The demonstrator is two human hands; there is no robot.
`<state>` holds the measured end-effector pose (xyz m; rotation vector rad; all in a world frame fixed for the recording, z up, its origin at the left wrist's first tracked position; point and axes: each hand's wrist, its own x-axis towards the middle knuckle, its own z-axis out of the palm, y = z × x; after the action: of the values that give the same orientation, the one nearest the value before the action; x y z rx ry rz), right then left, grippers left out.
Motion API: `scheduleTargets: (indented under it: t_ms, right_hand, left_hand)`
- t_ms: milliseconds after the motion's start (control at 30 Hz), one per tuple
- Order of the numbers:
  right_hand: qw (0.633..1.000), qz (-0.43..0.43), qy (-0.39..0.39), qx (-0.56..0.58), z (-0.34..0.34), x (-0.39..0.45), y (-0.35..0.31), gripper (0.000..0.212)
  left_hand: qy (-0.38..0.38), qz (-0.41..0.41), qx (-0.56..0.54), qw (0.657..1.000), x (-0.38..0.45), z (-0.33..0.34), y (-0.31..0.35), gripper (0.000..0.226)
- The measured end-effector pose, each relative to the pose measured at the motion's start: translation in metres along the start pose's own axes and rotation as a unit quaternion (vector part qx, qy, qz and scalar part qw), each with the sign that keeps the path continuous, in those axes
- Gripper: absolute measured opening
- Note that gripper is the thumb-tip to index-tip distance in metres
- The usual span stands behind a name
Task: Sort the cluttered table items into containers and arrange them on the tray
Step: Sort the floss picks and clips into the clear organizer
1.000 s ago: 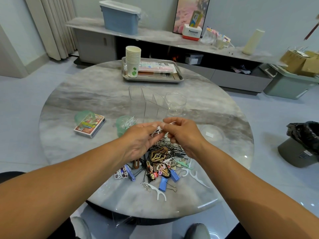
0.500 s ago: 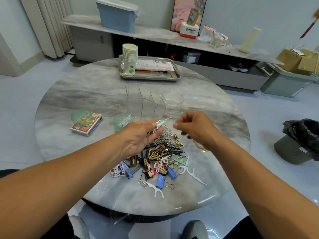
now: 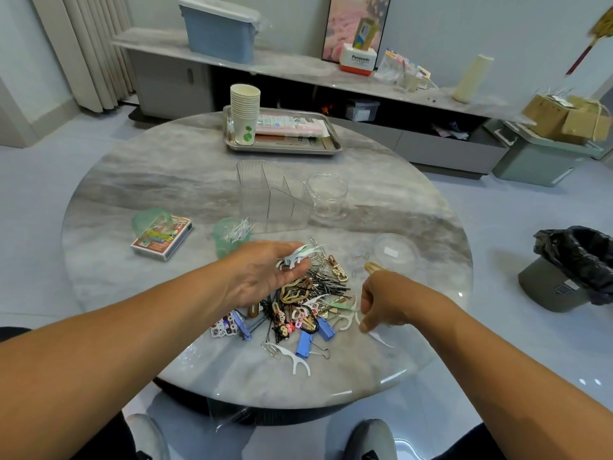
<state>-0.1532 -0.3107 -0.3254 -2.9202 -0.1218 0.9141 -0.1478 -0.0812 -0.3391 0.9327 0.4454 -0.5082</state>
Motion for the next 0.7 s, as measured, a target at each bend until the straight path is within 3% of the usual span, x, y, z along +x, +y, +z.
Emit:
scheduleTargets:
  t_ms: [233,433,533,700]
  right_hand:
    - [0.998,-0.005,0.046,0.030,-0.009,0.003,0.011,0.008]
    - [0.951,-0.070,0.066,0.293,-0.012,0.005,0.013,0.008]
    - [0.890,-0.056,0.050,0.450,-0.004,0.010,0.003,0.017]
    - [0.720,-0.058,-0.020,0.692,-0.012,0.006,-0.014,0.012]
  left_hand:
    - [0.013,0.001,0.008,1.000,-0.003,-0.005,0.002,0.018]
    - [0.024,0.006,0.018,1.000,-0.003,-0.013,0.005,0.024]
    - [0.025,0.005,0.020,0.999,-0.004,-0.013,0.004,0.026]
    - [0.009,0.000,0.017,1.000,-0.007,-0.006,0.000,0.041]
